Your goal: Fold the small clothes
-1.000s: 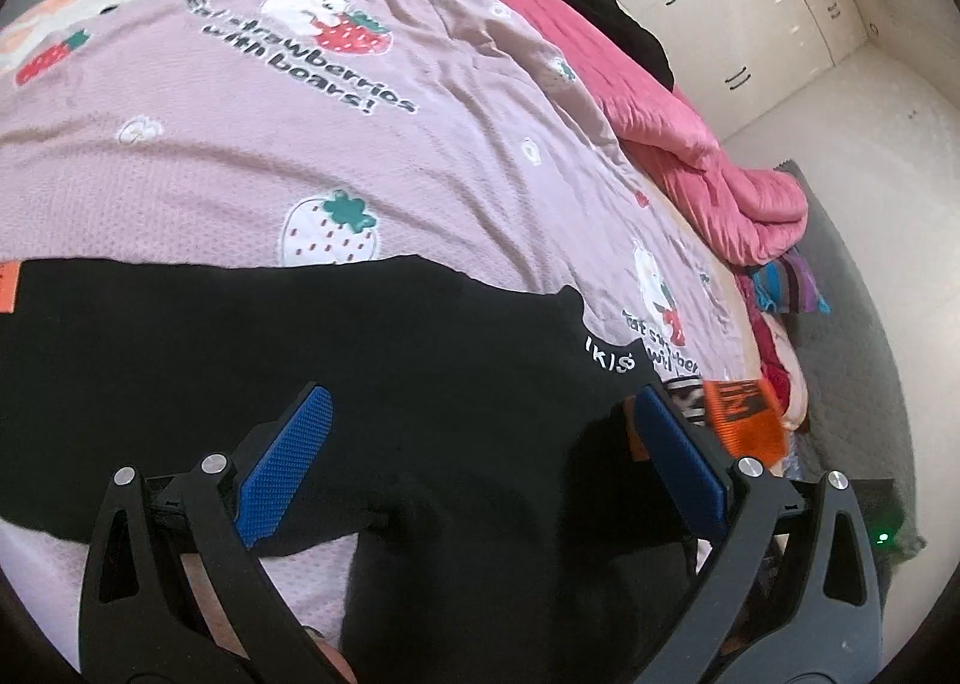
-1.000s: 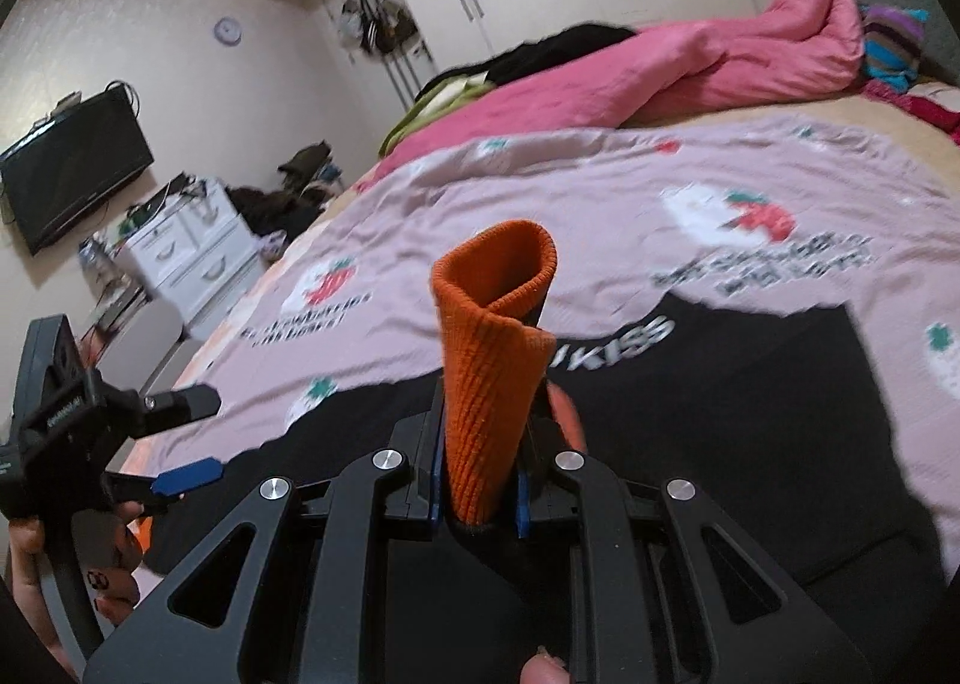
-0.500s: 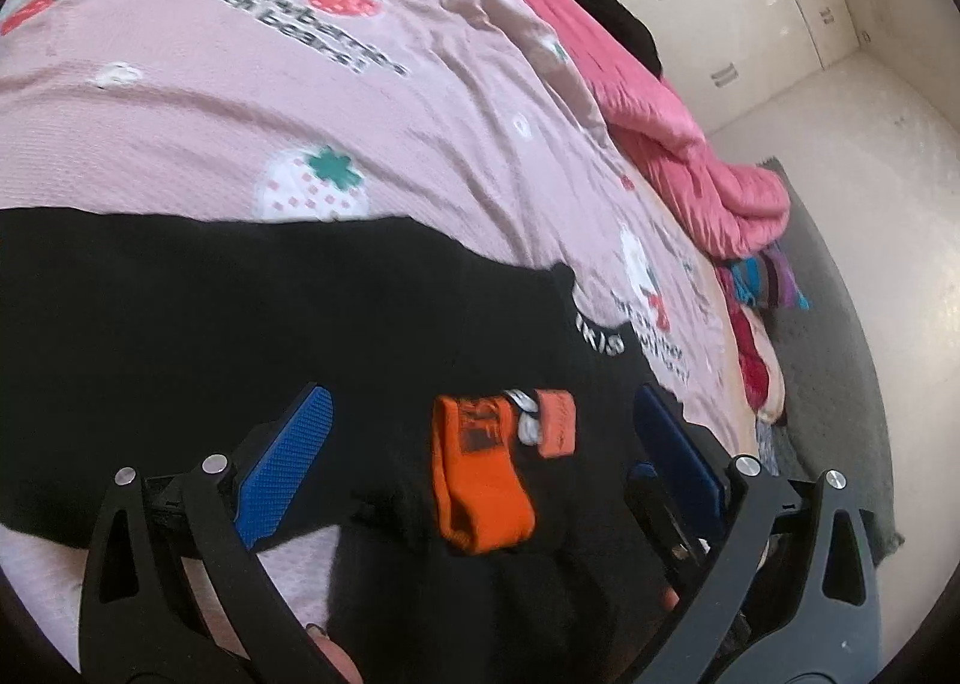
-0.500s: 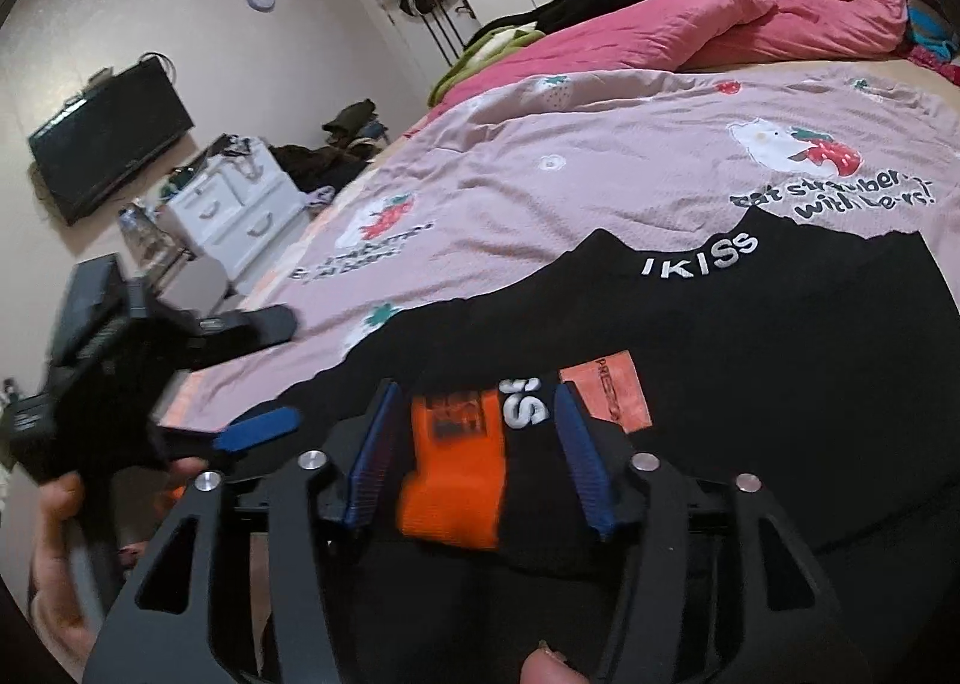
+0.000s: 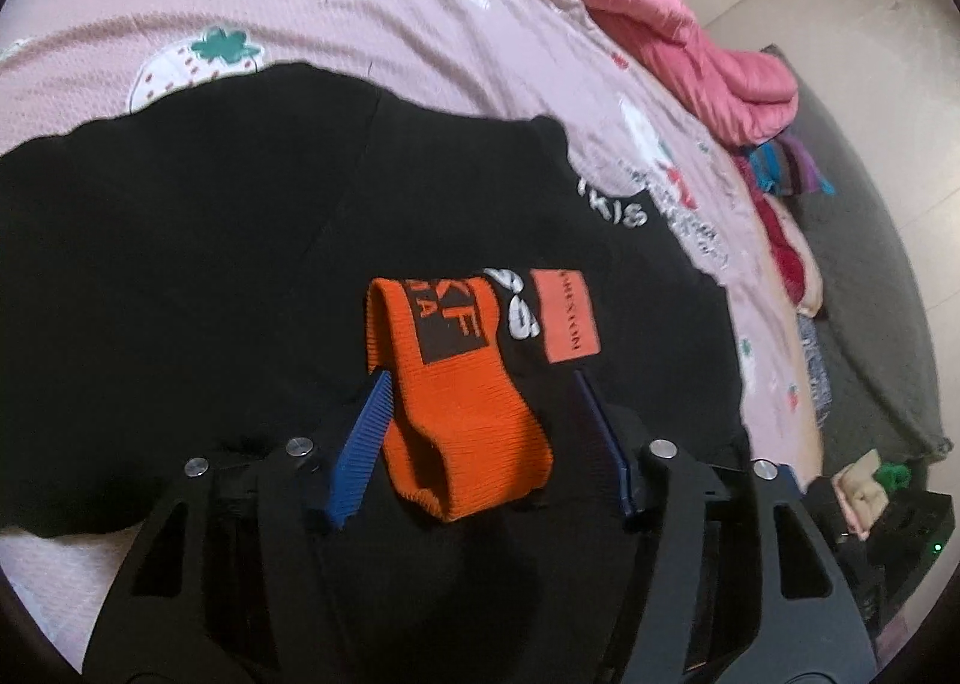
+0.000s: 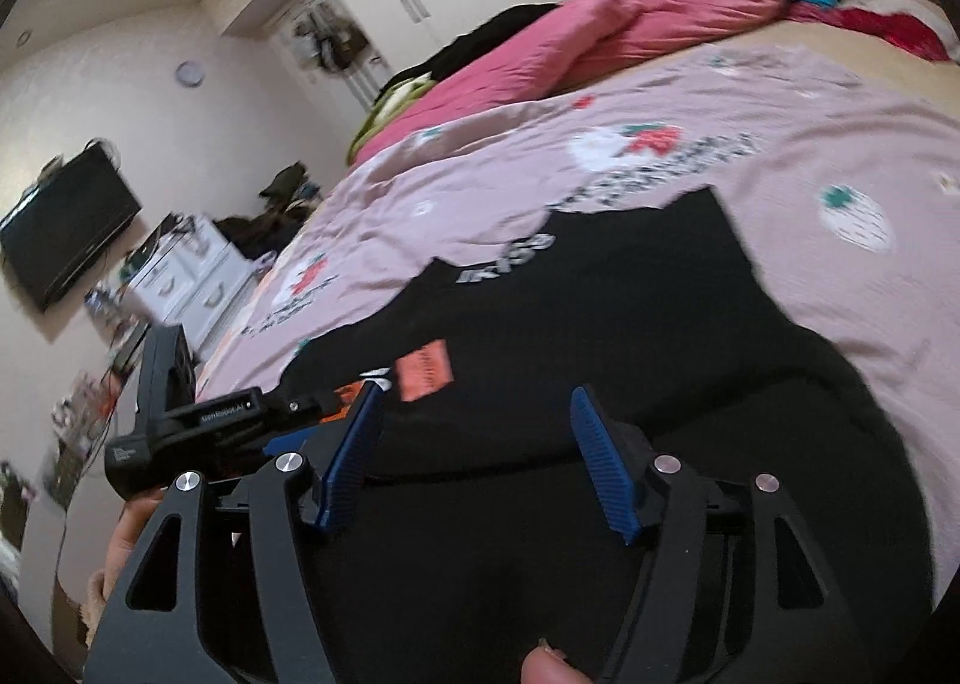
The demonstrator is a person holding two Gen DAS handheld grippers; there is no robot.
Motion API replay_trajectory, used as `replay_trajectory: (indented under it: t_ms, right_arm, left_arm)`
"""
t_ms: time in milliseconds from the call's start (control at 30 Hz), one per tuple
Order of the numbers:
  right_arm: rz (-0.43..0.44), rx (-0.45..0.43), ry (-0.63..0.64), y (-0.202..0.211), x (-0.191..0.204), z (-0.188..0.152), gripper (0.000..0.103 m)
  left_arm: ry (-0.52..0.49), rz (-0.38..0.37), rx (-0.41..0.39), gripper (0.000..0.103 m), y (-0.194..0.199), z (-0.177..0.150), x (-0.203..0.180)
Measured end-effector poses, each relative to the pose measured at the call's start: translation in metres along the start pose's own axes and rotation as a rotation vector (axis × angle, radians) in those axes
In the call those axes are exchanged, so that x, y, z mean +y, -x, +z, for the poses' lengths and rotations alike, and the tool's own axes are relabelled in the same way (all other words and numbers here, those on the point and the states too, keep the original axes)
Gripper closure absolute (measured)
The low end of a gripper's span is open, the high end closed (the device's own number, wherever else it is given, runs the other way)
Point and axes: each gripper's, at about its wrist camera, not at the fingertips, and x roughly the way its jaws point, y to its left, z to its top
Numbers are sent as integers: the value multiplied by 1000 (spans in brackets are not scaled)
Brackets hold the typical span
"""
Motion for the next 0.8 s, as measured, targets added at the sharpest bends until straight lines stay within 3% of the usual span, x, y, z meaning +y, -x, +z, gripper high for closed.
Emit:
replay_trajectory:
  t_ms: [133, 200, 300, 433, 600, 800]
  right_arm:
    - [-21, -16, -26, 10, -17, -3, 39]
    - [-20, -14, -41, 14, -24, -3, 39]
    - [-37, -21, -52, 18, -32, -2, 39]
    - [-67, -31, -60, 23, -40, -1, 39]
    - [-89, -34, -64, 22, -44, -2, 39]
    - [-121, -7, -50, 8, -44, 1, 39]
  left_arm:
    - [-51, 61, -38, 52, -4, -5, -8]
    - [-75, 75, -61, 81, -6, -4, -11]
    - [-78, 21, -65, 94, -5, 0, -10]
    - [-87, -27, -100, 97, 10, 5, -15]
    - [-184, -50, -173, 97, 42, 8, -37]
    - [-227, 27, -91, 94, 23, 0, -41]
